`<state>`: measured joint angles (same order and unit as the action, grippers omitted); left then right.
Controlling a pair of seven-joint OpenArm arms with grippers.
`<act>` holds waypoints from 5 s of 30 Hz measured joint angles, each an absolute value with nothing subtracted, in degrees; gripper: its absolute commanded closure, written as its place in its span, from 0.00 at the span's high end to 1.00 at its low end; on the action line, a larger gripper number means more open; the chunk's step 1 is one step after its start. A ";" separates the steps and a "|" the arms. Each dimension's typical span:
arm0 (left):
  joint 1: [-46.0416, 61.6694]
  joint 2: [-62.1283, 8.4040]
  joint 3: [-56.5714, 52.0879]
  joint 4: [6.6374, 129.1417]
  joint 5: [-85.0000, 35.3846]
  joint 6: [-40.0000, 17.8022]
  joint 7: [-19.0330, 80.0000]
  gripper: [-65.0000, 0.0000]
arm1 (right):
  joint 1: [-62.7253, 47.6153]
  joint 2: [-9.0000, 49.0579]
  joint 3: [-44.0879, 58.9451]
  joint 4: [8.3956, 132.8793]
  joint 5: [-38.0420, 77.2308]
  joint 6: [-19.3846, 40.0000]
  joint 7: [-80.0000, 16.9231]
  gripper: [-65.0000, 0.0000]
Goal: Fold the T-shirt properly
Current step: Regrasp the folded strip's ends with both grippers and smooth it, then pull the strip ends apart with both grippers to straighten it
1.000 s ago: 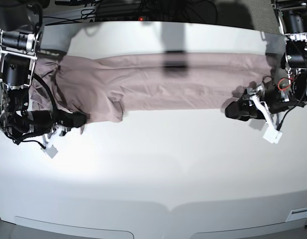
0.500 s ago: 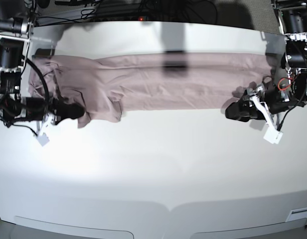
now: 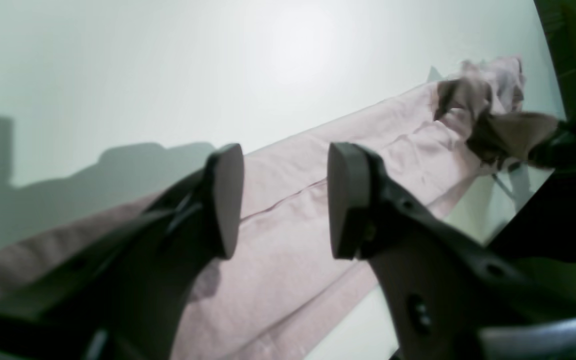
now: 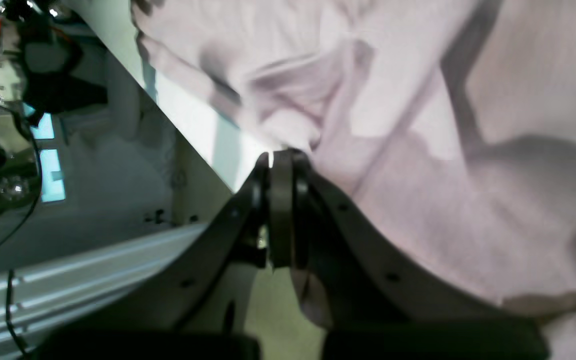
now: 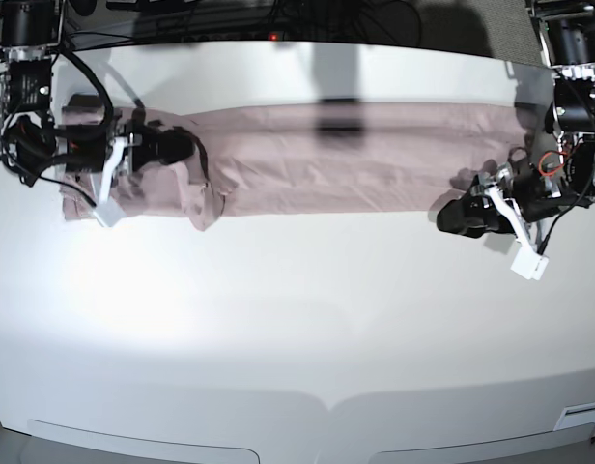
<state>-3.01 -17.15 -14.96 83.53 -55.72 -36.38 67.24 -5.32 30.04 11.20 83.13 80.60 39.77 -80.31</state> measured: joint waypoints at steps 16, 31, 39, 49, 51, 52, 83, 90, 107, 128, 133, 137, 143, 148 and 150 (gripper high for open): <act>-2.98 -17.15 -14.96 83.55 -55.77 -36.38 67.24 0.41 | -8.12 30.02 27.53 83.26 67.53 39.75 -80.38 0.00; -2.98 -17.17 -14.96 83.55 -55.77 -36.38 65.93 0.41 | -8.14 30.00 29.02 83.26 66.48 39.75 -73.10 0.49; -2.98 -17.17 -14.96 83.53 -58.92 -36.38 65.69 0.37 | -4.54 29.54 29.21 83.66 66.28 39.70 -66.94 0.49; 4.38 -17.12 -14.96 83.55 -62.59 -39.46 69.19 0.24 | -2.90 24.51 29.21 86.70 54.15 39.72 -70.11 0.49; 6.59 -17.12 -14.96 83.55 -60.36 -39.51 67.46 0.24 | -2.85 22.31 29.21 86.70 48.80 39.72 -68.20 0.49; 7.38 -17.12 -14.96 83.55 -57.56 -39.51 66.30 0.24 | -2.83 21.12 29.21 86.70 46.54 39.72 -66.72 0.49; -8.82 -17.43 -15.29 54.28 -35.79 -42.39 44.25 0.24 | 7.03 16.34 20.14 71.57 24.29 40.14 -51.00 0.49; -7.92 -20.53 -15.29 54.76 -46.15 -39.35 49.87 0.24 | 8.75 16.36 20.14 72.93 28.88 39.70 -54.41 0.49; -6.83 -22.06 -15.31 69.21 -39.35 -37.47 54.13 0.70 | 10.17 17.96 20.12 76.51 31.46 39.70 -56.49 0.49; -11.29 -31.92 -15.40 65.82 -29.43 -37.52 50.24 0.70 | 10.90 17.93 20.12 78.59 37.65 39.70 -61.28 0.49; -13.41 -31.92 -15.40 52.90 -29.36 -39.64 48.07 0.70 | 10.98 18.04 20.08 86.54 41.89 39.70 -63.59 0.49; -16.97 -32.49 -15.73 43.99 -35.94 -39.59 49.45 0.70 | 11.14 18.06 20.08 93.84 43.51 39.72 -65.80 0.49; -16.84 -31.90 -15.84 42.13 -53.67 -40.36 65.69 0.70 | 11.11 18.09 20.95 99.55 44.14 39.75 -67.83 0.49; -16.51 -30.46 -15.73 41.95 -63.94 -40.49 75.61 0.70 | 11.09 18.06 22.06 99.85 44.12 39.75 -68.14 0.49; -16.36 -30.48 -15.70 41.93 -64.62 -40.47 75.61 0.70 | 11.09 18.09 22.63 99.85 44.07 39.75 -68.49 0.49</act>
<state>-16.36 -30.48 -15.70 41.93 -64.62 -40.47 75.61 11.09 18.09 22.63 99.85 44.07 39.75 -68.49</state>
